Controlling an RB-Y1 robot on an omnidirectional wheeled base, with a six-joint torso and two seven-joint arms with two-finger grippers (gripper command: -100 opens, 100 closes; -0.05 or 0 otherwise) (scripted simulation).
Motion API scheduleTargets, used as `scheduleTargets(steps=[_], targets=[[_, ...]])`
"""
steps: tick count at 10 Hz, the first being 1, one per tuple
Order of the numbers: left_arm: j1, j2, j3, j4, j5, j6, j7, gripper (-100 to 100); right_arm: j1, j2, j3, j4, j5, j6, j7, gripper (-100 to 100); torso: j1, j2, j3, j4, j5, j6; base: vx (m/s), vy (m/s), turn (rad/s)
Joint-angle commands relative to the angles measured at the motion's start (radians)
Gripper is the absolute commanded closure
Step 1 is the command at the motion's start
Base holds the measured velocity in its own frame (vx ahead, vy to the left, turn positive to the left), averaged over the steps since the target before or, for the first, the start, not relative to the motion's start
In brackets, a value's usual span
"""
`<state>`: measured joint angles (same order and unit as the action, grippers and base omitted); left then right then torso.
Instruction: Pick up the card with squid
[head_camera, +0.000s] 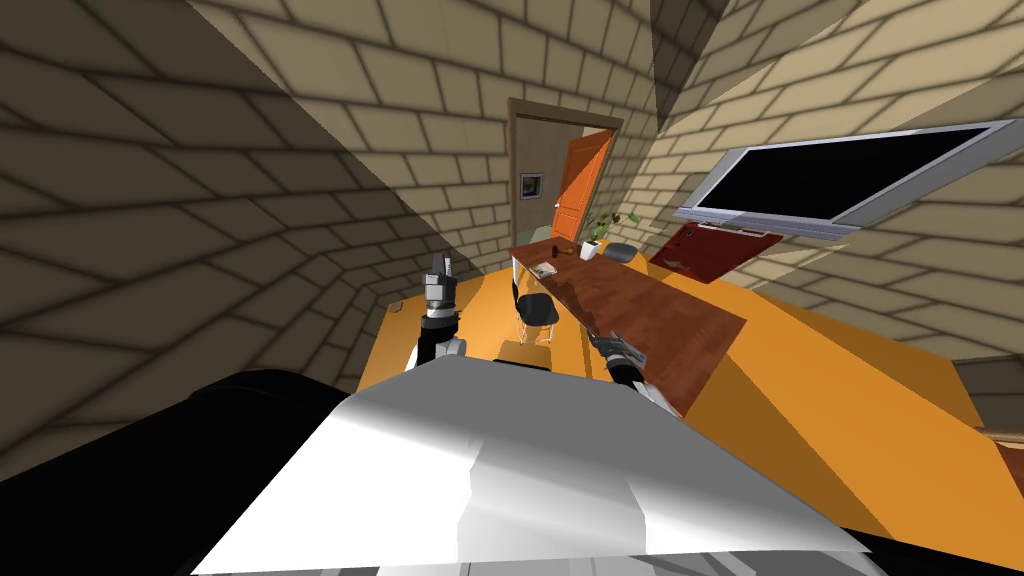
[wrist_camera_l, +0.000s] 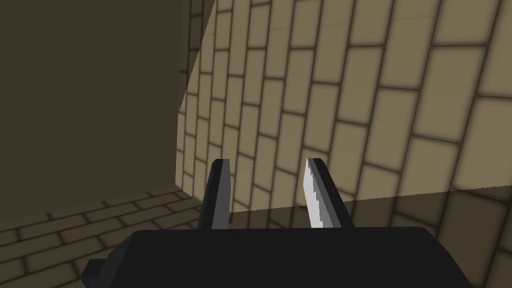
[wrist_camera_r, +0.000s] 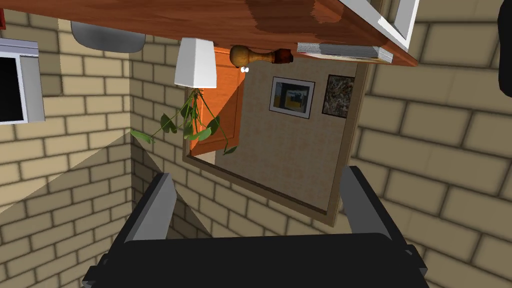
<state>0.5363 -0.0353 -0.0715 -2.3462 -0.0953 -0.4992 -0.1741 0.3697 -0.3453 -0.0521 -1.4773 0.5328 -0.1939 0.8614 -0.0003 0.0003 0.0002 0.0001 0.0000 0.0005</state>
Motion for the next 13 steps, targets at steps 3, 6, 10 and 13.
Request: scheduleTargets(steps=[3, 6, 10, 13], targets=[[0.000, 0.000, 0.000, 0.000, 0.000, 0.000, 0.000, 0, -0.014, -0.020, -0.006, 0.069, 0.045, 0.035, 0.058, -100, 0.000, 0.000, 0.000, 0.000, 0.000, 0.000, -0.007, 0.002, 0.076], [0.000, 0.000, 0.000, 0.000, 0.000, 0.000, 0.000, 0, -0.026, -0.051, -0.015, 0.134, 0.100, 0.077, 0.125, -100, 0.000, 0.000, 0.000, 0.000, 0.000, 0.000, -0.008, 0.003, 0.111], [0.000, 0.000, 0.000, 0.000, 0.000, 0.000, 0.000, 0, -0.043, -0.095, -0.027, 0.250, 0.175, 0.132, 0.214, -100, 0.000, 0.000, 0.000, 0.000, 0.000, 0.000, -0.006, 0.003, 0.099], [0.000, 0.000, 0.000, 0.000, 0.000, 0.000, 0.000, 0, -0.053, -0.121, -0.034, 0.310, 0.217, 0.164, 0.265, -100, 0.000, 0.000, 0.000, 0.000, 0.000, 0.000, -0.007, 0.003, 0.082]])
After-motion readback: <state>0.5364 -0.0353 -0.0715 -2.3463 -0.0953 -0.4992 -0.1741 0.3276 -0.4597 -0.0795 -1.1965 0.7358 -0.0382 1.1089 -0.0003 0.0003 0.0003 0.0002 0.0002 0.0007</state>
